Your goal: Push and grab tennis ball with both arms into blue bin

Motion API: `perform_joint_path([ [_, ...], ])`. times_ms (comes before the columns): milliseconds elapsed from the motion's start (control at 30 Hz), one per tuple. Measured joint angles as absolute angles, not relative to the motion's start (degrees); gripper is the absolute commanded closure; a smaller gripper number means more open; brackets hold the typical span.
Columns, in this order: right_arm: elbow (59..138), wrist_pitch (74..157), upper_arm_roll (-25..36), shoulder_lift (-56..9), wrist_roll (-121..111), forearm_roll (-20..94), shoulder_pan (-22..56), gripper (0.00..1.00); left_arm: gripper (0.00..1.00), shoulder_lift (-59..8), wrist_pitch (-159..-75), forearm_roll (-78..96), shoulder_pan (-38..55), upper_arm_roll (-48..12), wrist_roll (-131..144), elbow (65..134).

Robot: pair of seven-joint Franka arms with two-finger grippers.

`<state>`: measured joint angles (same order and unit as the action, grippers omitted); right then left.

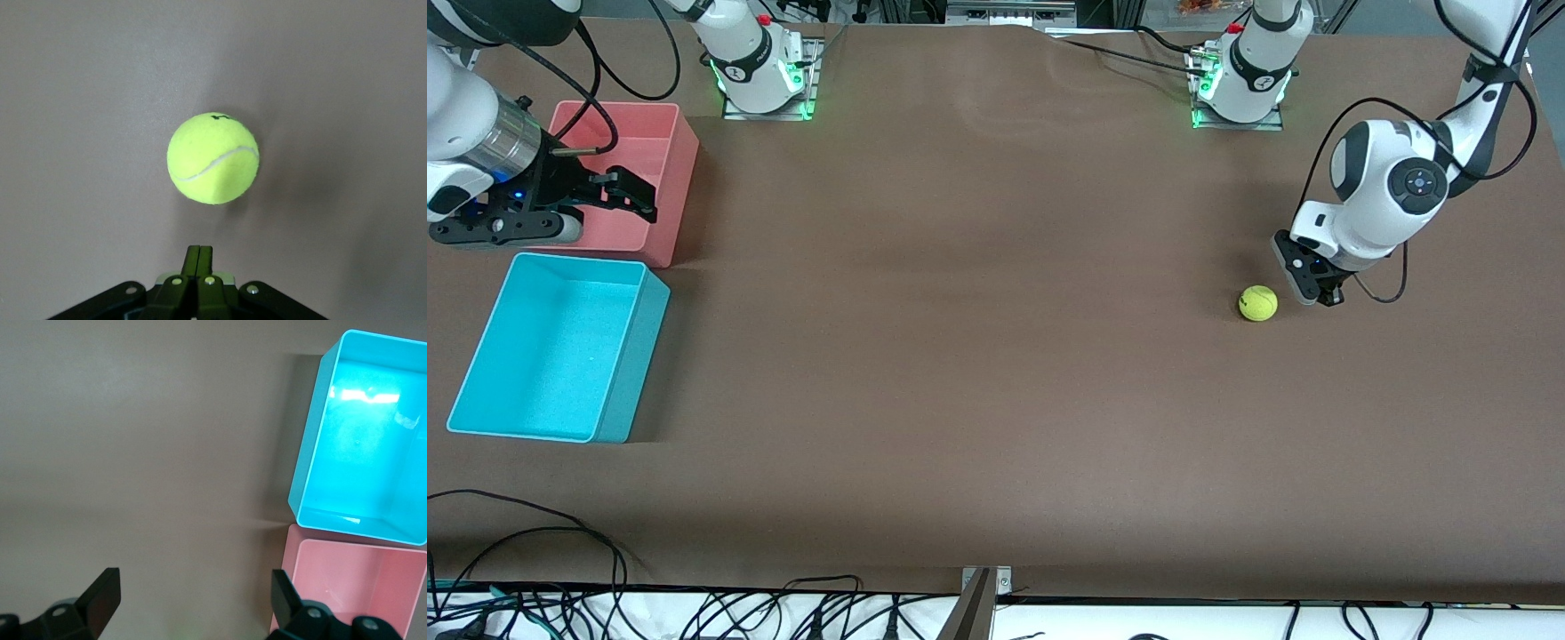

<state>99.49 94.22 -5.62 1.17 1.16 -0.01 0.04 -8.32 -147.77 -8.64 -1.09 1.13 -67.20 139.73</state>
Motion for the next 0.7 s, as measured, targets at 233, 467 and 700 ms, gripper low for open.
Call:
perform_joint_path([
  [233, 99.5, 94.2, -5.6, 1.2, 1.2, 0.0, 0.0, 0.00, 1.00, -12.6, -154.9, -15.8, -2.6, 1.1, -67.5, 139.8],
  [467, 99.5, 94.2, -5.6, 1.2, 1.2, 0.0, 0.0, 0.00, 1.00, -15.5, -158.8, -18.0, -3.9, 1.1, -68.0, 139.8],
  [700, 99.5, 94.2, -5.6, 1.2, 1.2, 0.0, 0.0, 0.00, 1.00, -16.1, -159.5, -18.0, -4.1, 0.9, -67.8, 139.8],
])
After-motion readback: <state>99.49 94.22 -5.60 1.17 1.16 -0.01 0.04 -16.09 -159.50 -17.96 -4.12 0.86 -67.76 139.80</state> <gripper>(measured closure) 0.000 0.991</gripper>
